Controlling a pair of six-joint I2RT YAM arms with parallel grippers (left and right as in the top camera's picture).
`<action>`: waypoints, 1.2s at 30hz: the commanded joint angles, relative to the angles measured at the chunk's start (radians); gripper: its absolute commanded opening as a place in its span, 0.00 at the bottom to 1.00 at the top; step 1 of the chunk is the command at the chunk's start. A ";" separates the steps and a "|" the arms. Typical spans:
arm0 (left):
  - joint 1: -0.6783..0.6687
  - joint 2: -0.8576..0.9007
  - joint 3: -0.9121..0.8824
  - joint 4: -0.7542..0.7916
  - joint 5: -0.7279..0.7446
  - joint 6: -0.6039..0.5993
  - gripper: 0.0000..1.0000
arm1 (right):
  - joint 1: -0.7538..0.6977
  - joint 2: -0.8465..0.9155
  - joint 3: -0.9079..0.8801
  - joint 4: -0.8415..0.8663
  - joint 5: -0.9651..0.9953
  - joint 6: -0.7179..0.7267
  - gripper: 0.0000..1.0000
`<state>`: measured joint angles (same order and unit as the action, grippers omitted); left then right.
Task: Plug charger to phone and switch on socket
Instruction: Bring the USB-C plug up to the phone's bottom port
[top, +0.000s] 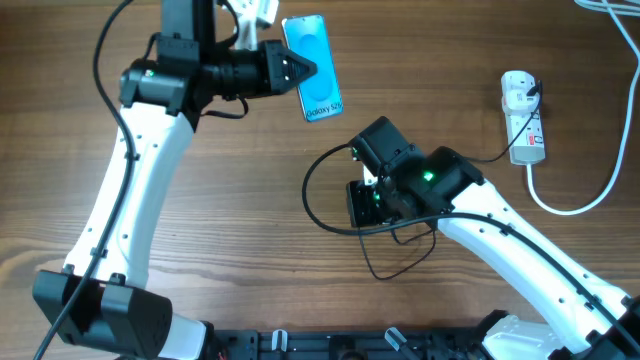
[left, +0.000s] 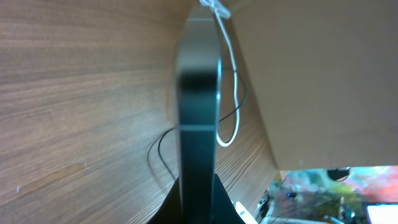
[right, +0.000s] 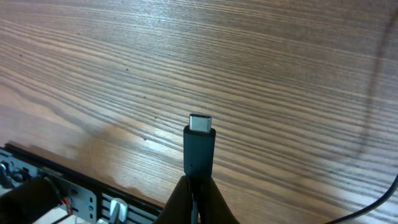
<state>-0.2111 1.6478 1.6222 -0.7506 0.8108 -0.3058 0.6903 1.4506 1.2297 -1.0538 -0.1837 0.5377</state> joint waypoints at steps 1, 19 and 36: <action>-0.042 -0.011 0.001 -0.030 -0.107 0.064 0.04 | -0.002 -0.043 0.022 0.013 -0.024 -0.088 0.04; -0.062 -0.011 0.001 -0.138 0.060 0.060 0.04 | -0.002 -0.131 0.022 0.214 -0.058 -0.167 0.04; -0.039 -0.011 0.001 -0.122 0.135 0.197 0.04 | -0.003 -0.159 0.026 0.254 -0.087 -0.059 0.04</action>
<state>-0.2661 1.6493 1.6222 -0.8822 0.9073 -0.1349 0.6903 1.3289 1.2297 -0.8055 -0.2546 0.4603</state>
